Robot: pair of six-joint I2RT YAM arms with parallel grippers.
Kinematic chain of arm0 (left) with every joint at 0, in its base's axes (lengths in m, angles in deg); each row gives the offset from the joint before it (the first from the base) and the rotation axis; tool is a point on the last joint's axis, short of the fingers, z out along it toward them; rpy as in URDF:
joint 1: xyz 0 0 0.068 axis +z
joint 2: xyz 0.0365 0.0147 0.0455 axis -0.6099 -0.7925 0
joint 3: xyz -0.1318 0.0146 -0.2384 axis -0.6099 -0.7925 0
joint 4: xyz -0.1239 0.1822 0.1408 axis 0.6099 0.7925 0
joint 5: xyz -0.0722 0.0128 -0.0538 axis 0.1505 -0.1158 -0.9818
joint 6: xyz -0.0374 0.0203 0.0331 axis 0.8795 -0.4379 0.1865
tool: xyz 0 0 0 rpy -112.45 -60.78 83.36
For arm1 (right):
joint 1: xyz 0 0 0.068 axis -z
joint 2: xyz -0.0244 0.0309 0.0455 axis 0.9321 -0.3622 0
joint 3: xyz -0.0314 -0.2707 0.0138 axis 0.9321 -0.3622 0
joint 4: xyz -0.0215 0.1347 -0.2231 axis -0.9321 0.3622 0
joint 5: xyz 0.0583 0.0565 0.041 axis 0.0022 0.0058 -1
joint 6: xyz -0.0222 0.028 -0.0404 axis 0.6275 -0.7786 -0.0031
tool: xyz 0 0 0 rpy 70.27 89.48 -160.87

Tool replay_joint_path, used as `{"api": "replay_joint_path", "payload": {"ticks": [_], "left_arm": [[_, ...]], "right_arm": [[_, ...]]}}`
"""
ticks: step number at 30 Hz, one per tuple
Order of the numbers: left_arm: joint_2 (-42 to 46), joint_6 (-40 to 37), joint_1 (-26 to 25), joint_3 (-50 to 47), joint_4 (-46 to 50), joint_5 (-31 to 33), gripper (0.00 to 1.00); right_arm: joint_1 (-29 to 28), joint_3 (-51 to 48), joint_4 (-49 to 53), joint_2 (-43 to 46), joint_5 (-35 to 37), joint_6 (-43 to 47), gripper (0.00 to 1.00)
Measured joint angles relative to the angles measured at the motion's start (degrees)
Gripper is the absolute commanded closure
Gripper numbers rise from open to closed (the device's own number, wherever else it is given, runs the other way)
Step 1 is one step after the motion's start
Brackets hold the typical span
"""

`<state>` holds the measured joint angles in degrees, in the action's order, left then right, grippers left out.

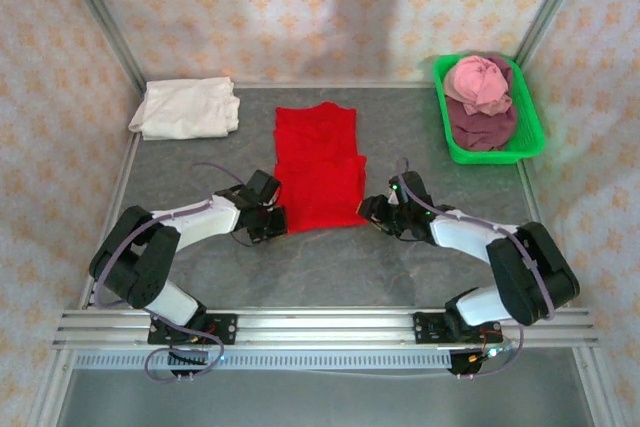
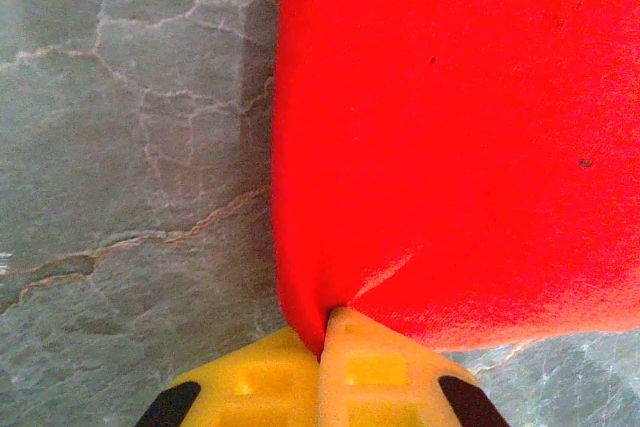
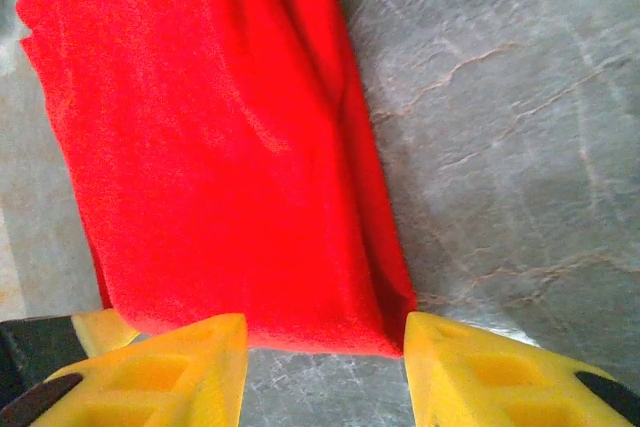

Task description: Fold and stack the t-shirts

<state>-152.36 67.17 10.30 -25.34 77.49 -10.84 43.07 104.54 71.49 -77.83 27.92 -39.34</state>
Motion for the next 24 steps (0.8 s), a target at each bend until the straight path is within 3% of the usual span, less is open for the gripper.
{"api": "replay_joint_path", "payload": {"ticks": [17,24], "left_arm": [[0.0,-0.4,0.0,0.0,0.0,0.2,1.0],[0.0,-1.8,0.0,0.0,0.0,0.2,1.0]], "right_arm": [[0.0,0.1,-4.3,-6.5,-2.6,-2.7,0.66],[0.0,0.6,-4.1,-7.7,-0.8,-3.7,0.96]]}}
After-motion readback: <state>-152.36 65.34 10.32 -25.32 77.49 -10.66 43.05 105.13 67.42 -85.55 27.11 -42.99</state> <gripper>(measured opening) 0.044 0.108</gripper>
